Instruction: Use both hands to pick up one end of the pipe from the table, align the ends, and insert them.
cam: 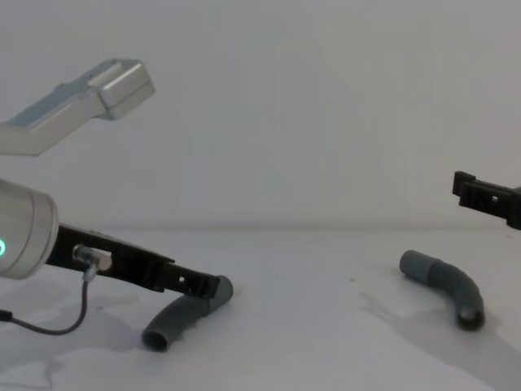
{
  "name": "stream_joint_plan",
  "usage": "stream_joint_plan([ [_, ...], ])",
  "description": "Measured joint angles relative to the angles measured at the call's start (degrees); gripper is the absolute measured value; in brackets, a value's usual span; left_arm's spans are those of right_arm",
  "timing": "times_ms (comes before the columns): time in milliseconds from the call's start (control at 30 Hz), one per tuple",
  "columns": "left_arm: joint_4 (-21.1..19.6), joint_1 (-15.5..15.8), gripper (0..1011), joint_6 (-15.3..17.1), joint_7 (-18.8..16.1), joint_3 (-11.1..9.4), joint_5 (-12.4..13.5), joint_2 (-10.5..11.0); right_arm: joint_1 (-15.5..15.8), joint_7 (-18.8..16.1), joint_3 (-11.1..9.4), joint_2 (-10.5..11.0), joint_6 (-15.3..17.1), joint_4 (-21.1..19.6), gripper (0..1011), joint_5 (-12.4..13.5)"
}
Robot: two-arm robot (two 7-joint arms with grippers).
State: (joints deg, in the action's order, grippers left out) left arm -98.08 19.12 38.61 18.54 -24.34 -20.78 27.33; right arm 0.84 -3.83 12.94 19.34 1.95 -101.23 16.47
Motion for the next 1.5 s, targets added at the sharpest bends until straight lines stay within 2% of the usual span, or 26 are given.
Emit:
stream_joint_plan([
  [567, 3.3, 1.4, 1000, 3.4, -2.4, 0.3, 0.6, -3.5, 0.0, 0.0, 0.0, 0.0, 0.0, 0.0, 1004, 0.0],
  [1500, 7.5, 4.0, 1000, 5.2, -1.9, -0.8, 2.1, -6.5, 0.0, 0.0, 0.0, 0.0, 0.0, 0.0, 1004, 0.0],
])
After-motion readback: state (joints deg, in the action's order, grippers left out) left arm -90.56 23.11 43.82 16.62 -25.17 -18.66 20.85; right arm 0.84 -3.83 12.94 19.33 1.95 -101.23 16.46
